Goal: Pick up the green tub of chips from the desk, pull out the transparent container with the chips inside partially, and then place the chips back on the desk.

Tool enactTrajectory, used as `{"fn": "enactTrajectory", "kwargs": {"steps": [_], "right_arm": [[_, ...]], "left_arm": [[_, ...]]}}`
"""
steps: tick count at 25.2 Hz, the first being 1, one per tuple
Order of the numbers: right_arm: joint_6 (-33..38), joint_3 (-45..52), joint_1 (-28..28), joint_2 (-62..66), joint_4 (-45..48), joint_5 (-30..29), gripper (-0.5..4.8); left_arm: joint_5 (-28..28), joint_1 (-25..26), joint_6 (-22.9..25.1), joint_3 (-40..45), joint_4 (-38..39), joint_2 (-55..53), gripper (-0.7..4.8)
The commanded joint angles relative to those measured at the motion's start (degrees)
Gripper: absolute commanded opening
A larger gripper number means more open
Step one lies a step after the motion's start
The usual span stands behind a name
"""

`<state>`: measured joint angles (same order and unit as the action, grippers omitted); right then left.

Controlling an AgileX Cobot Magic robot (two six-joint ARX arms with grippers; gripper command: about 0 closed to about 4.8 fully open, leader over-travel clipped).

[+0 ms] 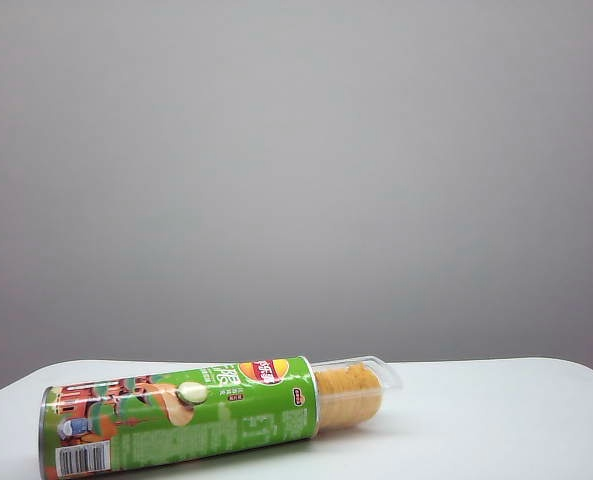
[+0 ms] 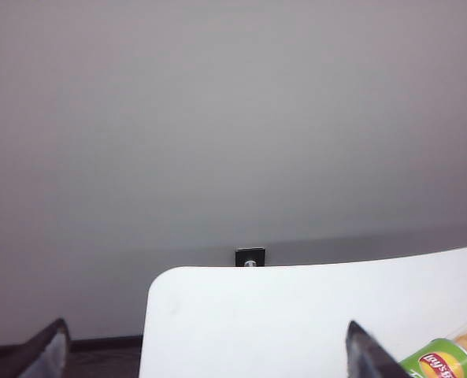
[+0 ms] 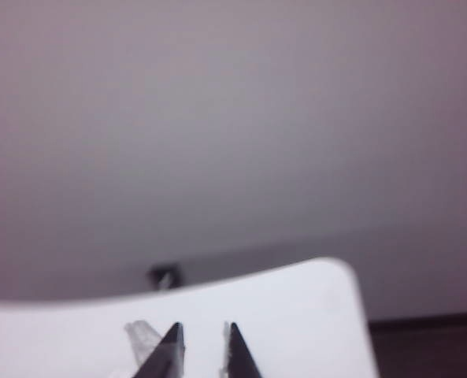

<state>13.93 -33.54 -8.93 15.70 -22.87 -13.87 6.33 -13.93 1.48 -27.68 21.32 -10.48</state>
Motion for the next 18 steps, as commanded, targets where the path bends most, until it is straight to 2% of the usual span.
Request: {"fn": "enactTrajectory", "kwargs": {"steps": [1, 4, 5, 8, 10, 12, 15, 18], "right_arm": [[3.1, 3.7, 0.0, -6.1, 1.2, 6.6, 0.39], [5.3, 8.4, 0.0, -11.9, 1.1, 6.5, 0.15], [6.0, 10.3, 0.0, -14.9, 0.5, 7.4, 0.11], [6.1, 12.0, 0.0, -15.6, 0.2, 8.4, 0.11], [6.9, 14.1, 0.0, -15.7, 3.5, 9.1, 0.1], [7.5, 16.8, 0.1, -15.7, 6.1, 9.9, 0.1], [7.5, 22.5, 0.1, -15.7, 11.2, 9.6, 0.11], [8.5, 28.2, 0.7, -15.7, 17.2, 9.2, 0.11]], "left_arm": [[0.5, 0.0, -2.2, 3.7, -4.2, 0.0, 4.79], [-1.0, 0.0, -4.7, 7.7, -7.9, 0.0, 4.78], [-1.7, 0.0, -7.0, 8.6, -8.7, 0.1, 4.4], [-2.7, 0.0, -5.9, 9.0, -10.6, 0.9, 4.25], [-2.5, 0.0, -5.0, 9.8, -11.7, 3.0, 4.24], [-2.7, 0.1, -4.0, 11.2, -11.6, 6.6, 3.93], [-2.0, 0.3, -6.5, 13.3, -11.3, 10.4, 3.82], [-1.4, 0.3, -6.5, 14.5, -10.6, 10.4, 3.61]]}}
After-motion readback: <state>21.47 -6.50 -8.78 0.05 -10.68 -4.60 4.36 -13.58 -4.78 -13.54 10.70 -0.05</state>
